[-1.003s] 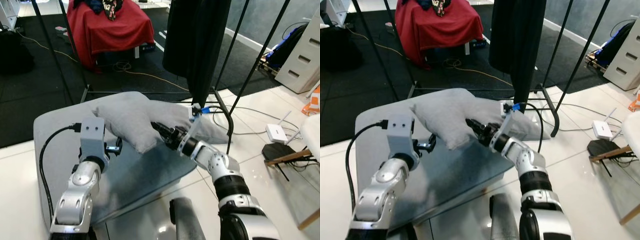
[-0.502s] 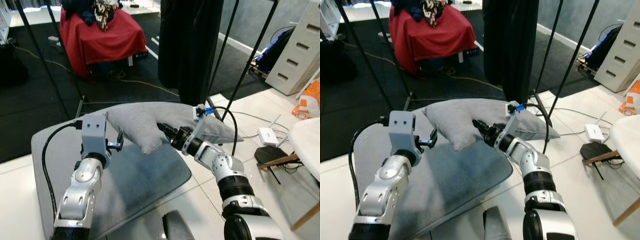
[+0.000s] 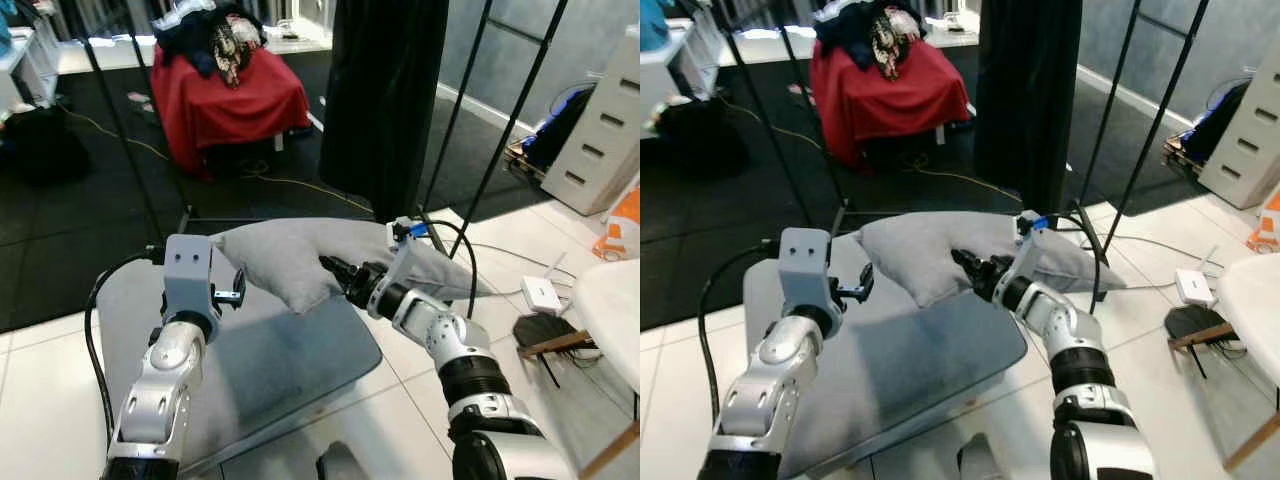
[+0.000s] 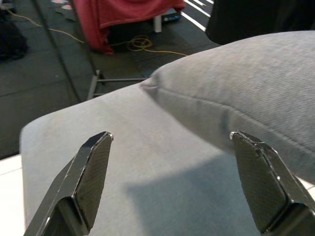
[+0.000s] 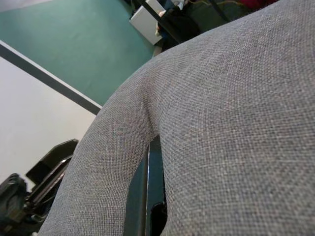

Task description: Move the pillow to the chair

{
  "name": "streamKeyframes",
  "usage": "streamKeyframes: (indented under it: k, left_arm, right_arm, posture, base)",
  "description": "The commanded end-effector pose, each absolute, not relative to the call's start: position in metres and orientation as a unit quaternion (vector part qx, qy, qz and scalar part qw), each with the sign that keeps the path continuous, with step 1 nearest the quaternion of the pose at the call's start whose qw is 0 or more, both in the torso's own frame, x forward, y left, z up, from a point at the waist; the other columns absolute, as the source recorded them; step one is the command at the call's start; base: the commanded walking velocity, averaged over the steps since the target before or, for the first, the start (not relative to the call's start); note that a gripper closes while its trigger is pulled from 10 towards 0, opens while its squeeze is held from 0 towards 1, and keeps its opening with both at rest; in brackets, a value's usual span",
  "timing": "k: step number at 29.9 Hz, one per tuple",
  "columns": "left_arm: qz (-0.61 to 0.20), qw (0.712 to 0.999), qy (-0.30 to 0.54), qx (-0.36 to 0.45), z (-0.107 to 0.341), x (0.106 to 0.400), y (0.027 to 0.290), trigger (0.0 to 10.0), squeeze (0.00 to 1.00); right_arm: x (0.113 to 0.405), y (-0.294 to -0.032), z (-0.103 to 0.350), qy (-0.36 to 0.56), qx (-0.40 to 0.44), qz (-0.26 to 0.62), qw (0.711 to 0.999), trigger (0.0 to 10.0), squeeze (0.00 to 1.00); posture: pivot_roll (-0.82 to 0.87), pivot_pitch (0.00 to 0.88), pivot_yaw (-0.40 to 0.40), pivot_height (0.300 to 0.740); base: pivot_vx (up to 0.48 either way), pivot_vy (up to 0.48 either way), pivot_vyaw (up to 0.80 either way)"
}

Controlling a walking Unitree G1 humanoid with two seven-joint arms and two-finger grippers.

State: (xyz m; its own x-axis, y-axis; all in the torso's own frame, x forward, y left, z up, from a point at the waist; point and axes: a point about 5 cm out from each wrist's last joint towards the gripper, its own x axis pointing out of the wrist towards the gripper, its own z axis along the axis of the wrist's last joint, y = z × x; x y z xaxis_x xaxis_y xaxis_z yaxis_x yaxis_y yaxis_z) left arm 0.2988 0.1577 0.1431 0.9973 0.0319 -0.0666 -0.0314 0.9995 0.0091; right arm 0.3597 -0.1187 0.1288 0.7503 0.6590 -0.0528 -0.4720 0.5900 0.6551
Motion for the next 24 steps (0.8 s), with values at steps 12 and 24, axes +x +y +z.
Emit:
streamKeyframes:
  k: [12, 24]
  left_arm:
    - [0.014, 0.999, 0.037, 0.014, 0.137, 0.297, 0.158, 10.0, 0.00]
    - [0.005, 0.998, 0.055, 0.025, 0.129, 0.293, 0.158, 10.0, 0.00]
  right_arm:
    - [0.364, -0.122, 0.135, 0.125, 0.300, 0.316, 0.891, 0.0, 0.00]
    - [0.361, -0.127, 0.118, 0.152, 0.284, 0.285, 0.903, 0.0, 0.00]
  posture:
    - [-0.17, 0.000, -0.050, 0.673]
    - [-0.16, 0.000, -0.047, 0.710]
  base:
    - [0.000, 0.000, 0.00]
    - [0.000, 0.000, 0.00]
